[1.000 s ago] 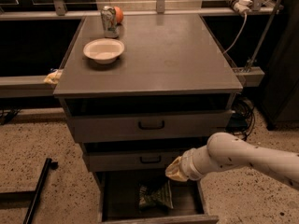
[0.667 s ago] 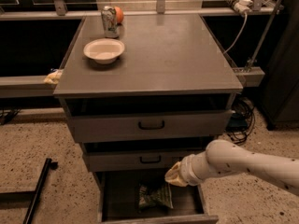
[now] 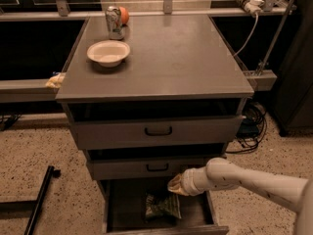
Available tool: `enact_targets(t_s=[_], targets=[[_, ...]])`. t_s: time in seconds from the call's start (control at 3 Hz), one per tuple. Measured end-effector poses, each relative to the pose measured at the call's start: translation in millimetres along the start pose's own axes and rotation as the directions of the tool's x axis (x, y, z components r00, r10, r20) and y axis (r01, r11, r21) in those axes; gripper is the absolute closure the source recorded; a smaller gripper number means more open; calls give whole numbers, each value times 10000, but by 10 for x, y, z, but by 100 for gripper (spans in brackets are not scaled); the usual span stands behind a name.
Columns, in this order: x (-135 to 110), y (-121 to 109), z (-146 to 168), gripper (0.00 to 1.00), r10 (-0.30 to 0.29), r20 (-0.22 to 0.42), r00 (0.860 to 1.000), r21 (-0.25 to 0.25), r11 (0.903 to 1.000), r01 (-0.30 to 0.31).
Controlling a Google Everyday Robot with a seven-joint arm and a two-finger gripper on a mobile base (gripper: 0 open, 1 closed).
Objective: Pick green jalapeno chip bag from bottom drawer and place on counter
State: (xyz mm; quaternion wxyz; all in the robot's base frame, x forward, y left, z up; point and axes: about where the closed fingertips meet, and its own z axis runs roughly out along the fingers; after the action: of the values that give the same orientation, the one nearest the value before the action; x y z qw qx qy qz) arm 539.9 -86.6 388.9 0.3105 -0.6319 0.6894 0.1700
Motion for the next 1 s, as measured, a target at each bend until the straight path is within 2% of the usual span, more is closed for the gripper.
enact_targets(t_s=[0.33,0.67,1.0], targets=[[376,-77,564,100,291,449,9986,-333,9991,-276],[581,9,825,100,772,594,9952,-419,9963,-748],[582,15,828,100,770,594,9953,-426,9963,-745]])
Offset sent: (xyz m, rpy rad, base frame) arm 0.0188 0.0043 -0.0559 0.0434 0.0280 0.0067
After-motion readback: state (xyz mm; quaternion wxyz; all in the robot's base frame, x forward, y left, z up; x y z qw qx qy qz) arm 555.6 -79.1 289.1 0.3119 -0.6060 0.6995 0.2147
